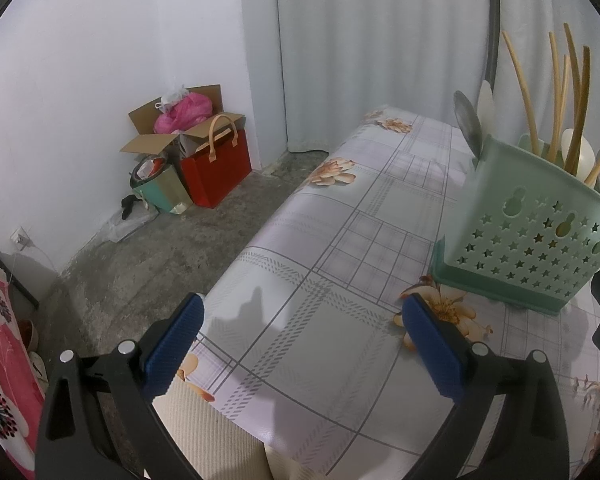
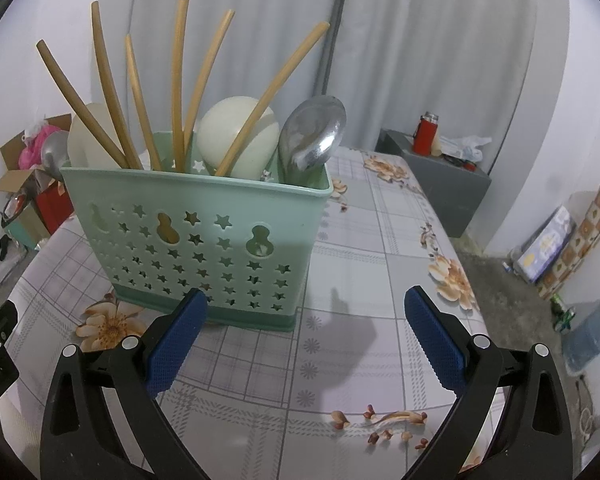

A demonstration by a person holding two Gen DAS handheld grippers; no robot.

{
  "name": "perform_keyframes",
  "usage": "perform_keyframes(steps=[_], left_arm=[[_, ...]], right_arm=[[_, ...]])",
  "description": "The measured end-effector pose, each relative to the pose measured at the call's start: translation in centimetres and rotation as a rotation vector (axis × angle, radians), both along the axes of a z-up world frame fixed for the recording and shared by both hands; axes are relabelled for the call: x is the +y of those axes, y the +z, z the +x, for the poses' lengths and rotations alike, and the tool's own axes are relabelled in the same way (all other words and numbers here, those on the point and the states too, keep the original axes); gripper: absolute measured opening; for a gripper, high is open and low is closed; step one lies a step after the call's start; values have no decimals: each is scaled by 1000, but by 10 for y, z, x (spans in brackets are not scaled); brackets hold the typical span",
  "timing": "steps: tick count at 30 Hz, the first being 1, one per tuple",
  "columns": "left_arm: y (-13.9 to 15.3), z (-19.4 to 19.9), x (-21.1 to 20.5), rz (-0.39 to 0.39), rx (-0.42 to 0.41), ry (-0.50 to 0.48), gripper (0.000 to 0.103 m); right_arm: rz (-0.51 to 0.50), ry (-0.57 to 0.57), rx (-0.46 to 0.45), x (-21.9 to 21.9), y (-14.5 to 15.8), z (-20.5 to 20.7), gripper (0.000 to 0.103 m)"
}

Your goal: Organize utensils

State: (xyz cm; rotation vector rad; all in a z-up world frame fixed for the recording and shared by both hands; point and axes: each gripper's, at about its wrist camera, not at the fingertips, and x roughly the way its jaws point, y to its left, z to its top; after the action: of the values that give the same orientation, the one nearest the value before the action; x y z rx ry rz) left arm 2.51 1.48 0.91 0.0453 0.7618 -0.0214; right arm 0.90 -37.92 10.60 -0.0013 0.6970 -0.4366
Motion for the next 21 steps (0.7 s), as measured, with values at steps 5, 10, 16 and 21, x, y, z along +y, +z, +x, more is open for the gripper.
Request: perform_keyframes(steps=[5,10,16,21], left_arm=[[0,0,1,-1,1,-1,97],[0,0,1,-2,0,0,97],[0,0,1,-3,1,-1,97],[0,0,1,-3,2,0,97]], right_arm=[[0,-1,1,0,0,0,95],[-1,0,-2,0,0,0,95],[-2,1,-2,1,0,0,95],[-2,0,-2,1,1,0,95]])
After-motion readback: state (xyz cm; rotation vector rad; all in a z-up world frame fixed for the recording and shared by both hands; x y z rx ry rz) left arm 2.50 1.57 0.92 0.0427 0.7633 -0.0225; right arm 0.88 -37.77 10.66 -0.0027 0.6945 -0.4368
